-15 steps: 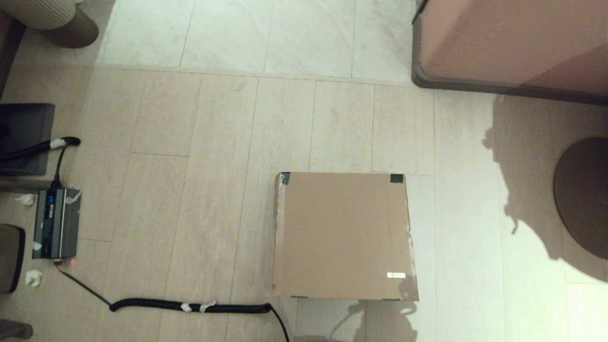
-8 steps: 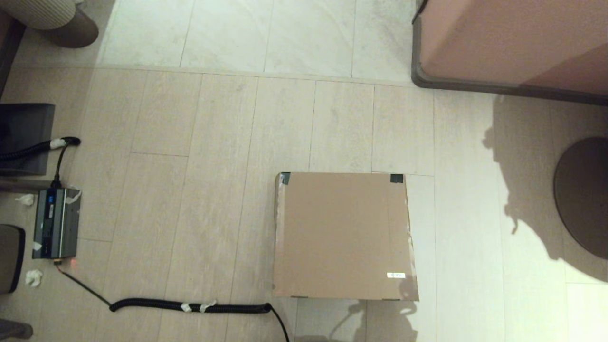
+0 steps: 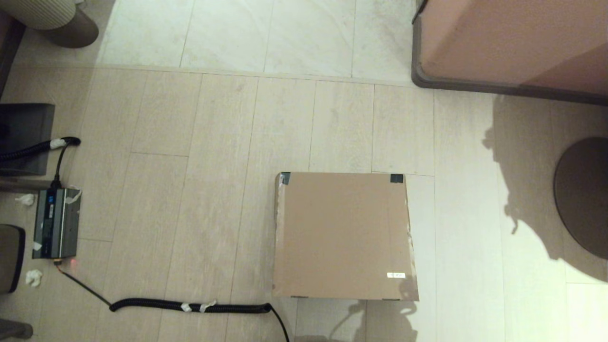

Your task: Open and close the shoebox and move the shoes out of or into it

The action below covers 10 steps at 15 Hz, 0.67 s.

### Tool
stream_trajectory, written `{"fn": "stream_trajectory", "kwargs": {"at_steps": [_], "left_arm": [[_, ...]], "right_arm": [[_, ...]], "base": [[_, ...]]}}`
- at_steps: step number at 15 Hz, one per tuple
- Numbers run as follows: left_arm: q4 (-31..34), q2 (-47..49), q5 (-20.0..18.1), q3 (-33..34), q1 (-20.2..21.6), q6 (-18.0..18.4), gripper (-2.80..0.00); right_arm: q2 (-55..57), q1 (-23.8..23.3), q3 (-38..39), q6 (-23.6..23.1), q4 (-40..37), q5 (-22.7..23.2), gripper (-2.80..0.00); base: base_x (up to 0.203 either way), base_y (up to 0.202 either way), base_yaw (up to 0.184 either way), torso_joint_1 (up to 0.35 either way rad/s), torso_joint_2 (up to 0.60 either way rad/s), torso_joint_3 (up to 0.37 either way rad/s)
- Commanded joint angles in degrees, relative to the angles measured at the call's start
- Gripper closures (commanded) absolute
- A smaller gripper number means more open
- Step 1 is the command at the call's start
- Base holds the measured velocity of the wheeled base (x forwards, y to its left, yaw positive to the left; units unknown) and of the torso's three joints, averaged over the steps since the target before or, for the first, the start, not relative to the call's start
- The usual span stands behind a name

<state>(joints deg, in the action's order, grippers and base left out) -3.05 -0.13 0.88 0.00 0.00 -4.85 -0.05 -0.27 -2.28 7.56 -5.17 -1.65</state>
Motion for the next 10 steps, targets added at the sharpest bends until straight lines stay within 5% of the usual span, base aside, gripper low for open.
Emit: {"fn": "stream_trajectory", "kwargs": {"at_steps": [1, 10], "left_arm": [[-0.03, 0.05, 0.00, 1.05, 0.00, -0.07, 0.00], [-0.03, 0.05, 0.00, 1.05, 0.00, 0.02, 0.00]], "right_arm": [[0.14, 0.00, 0.08, 0.07, -0.02, -0.02, 0.00], [0.14, 0.00, 0.26, 0.26, 0.86, -0.47, 0.00]], "base": [[0.000, 0.000, 0.000, 0.000, 0.00, 0.000], [0.000, 0.000, 0.000, 0.000, 0.00, 0.000]]}}
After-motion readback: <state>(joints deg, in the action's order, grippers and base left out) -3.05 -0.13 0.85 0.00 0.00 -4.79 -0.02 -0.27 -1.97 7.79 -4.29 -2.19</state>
